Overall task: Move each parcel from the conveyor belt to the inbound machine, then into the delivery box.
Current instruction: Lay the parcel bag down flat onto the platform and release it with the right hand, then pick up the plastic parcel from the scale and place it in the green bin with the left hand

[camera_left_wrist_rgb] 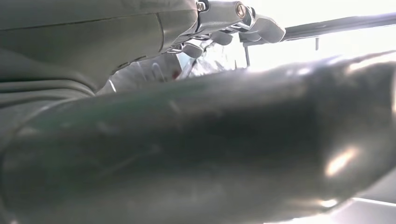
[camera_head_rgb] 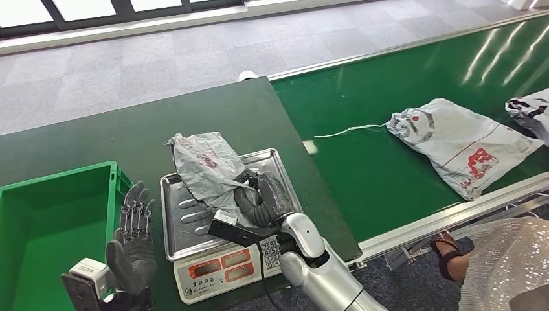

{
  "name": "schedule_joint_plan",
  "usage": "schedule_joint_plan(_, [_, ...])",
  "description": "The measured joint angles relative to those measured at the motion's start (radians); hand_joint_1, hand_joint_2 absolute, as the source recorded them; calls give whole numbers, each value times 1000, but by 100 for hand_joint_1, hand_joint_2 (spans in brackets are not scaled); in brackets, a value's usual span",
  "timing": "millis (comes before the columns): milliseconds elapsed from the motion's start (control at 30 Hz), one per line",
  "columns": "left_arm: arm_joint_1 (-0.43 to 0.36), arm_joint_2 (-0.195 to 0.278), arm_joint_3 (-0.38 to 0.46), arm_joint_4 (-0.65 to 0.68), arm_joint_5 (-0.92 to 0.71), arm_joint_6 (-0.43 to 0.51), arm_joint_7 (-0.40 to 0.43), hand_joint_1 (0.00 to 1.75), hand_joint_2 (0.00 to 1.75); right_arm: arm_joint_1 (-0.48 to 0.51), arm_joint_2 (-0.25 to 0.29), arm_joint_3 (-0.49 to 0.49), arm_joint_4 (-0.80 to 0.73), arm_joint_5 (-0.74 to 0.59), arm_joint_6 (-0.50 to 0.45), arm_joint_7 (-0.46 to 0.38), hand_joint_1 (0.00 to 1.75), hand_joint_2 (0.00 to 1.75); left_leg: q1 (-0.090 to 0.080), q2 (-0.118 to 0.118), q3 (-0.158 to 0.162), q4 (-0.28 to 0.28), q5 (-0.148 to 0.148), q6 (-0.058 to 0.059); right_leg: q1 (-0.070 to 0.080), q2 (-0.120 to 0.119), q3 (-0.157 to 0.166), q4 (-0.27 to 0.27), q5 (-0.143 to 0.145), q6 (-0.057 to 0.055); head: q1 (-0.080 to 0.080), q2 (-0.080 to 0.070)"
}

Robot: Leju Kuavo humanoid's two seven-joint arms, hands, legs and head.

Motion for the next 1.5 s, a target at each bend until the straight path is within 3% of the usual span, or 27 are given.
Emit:
schedule_joint_plan(333, [3, 0, -9, 6, 0, 5, 4, 0, 0, -1, -14, 33, 32, 3, 11, 29, 169, 175, -1, 0, -1, 0, -1, 1, -1, 0, -1, 0, 0, 1, 0, 0])
schedule_joint_plan(467, [5, 0, -9, 8, -1, 5, 4, 0, 0, 8, -23, 43, 32, 2, 35, 53, 0, 175, -1, 0, -1, 0, -1, 1, -1, 0, -1, 0, 0, 1, 0, 0])
schedule_joint_plan(600, [14, 0, -9, 7, -13, 11, -2, 0, 0, 25, -35, 49, 28, -25, 26, 54, 0, 175, -1, 0, -1, 0, -1, 1, -1, 0, -2, 0, 0, 1, 0, 0])
schedule_joint_plan(800, [36, 0, -8, -15, -35, 29, -19, 0, 0, 77, -65, 44, -70, -226, -48, -97, 0, 175, -1, 1, -2, 0, -1, 1, -1, 1, -3, 0, 0, 1, 0, 0])
schedule_joint_plan(1100, [43, 0, -7, -24, -36, 30, -20, 0, 0, 101, -81, 38, -134, -248, -47, -108, 0, 175, -1, 1, -2, 0, -1, 1, -2, 1, -3, 0, 0, 1, 0, 0])
schedule_joint_plan(1167, [43, 0, -7, -24, -42, 37, -22, 0, 0, 107, -82, 34, -144, -318, -48, -158, 0, 87, -1, 1, -2, 0, -1, 1, -2, 1, -3, 0, 0, 1, 0, 0])
schedule_joint_plan(1233, [42, 0, -7, -24, -78, 72, -26, 0, 0, 125, -82, 14, -179, -512, -30, -277, 0, 0, -1, 1, -2, 0, -1, 1, -2, 1, -3, 0, 0, 1, 0, 0])
schedule_joint_plan(1367, [36, 0, -8, -29, -289, 273, -37, 0, 0, 197, -80, -83, -319, -883, 69, -487, 0, 0, -2, 0, -2, 1, -2, 2, -2, 0, -3, 0, 0, 1, 0, 0])
schedule_joint_plan(1500, [10, 5, -15, -40, -515, 433, -13, 0, 0, 269, -63, -191, -458, -988, 181, -577, 0, 0, -2, 1, -3, 1, -2, 2, -2, 0, -3, 0, 0, 2, 0, 0])
